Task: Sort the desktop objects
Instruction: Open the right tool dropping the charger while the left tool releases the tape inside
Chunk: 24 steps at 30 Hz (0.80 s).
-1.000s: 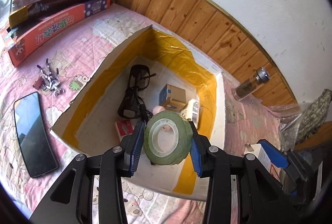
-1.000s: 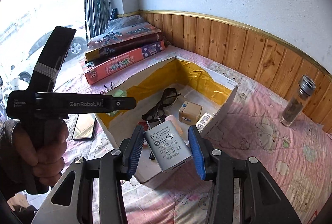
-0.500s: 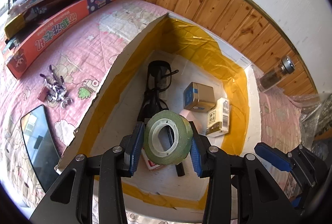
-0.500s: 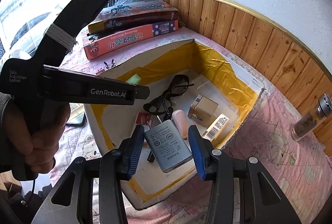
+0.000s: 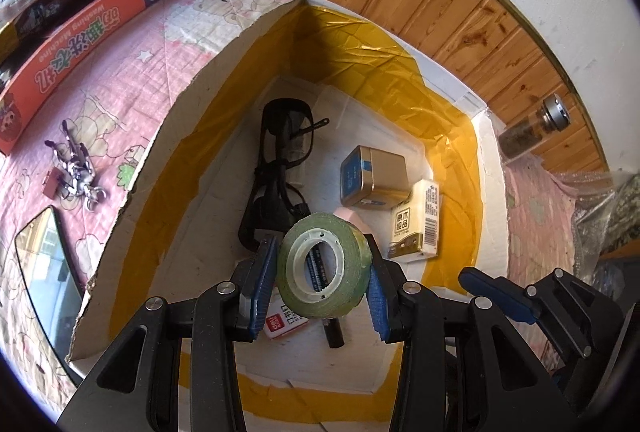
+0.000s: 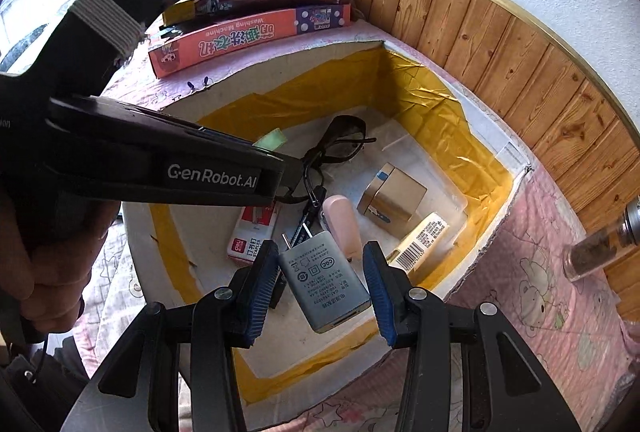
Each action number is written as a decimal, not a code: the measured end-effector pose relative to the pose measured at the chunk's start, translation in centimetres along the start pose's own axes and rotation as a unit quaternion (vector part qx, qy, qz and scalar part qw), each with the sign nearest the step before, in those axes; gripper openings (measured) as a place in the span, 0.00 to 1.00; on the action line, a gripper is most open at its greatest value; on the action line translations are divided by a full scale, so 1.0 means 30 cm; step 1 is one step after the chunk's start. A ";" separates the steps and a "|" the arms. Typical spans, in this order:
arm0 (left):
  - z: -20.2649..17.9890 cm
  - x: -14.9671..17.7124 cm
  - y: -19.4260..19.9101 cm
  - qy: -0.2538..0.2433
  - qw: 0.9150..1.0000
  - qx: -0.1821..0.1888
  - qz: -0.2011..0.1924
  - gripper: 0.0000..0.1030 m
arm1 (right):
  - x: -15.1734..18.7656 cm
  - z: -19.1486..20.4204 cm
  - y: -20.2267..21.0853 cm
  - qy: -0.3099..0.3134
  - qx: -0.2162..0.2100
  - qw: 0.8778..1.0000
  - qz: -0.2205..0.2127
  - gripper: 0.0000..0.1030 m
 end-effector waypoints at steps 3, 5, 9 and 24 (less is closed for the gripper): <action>-0.005 -0.005 -0.019 0.007 1.000 0.009 0.011 0.41 | 0.002 -0.008 -0.011 0.001 -0.001 1.000 0.008 0.44; -0.008 -0.007 -0.030 0.011 1.000 0.012 0.017 0.41 | 0.004 -0.012 -0.020 0.001 -0.003 1.000 0.013 0.44; -0.012 -0.014 -0.055 0.019 0.999 0.011 0.026 0.41 | 0.008 -0.011 -0.032 0.002 -0.010 1.000 0.021 0.44; -0.106 -0.120 -0.084 0.007 1.000 0.021 0.020 0.41 | 0.011 -0.018 -0.046 -0.027 -0.045 0.998 0.026 0.44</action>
Point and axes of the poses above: each gripper's, at about its wrist camera, not at the fingertips, and y roughly against the way its jaws point, z to its left, x to its underside, the point moved 5 cm from there along -y, roughly the way its jaws point, and after that the axes turned 5 degrees about y, right-handed, at the moved point
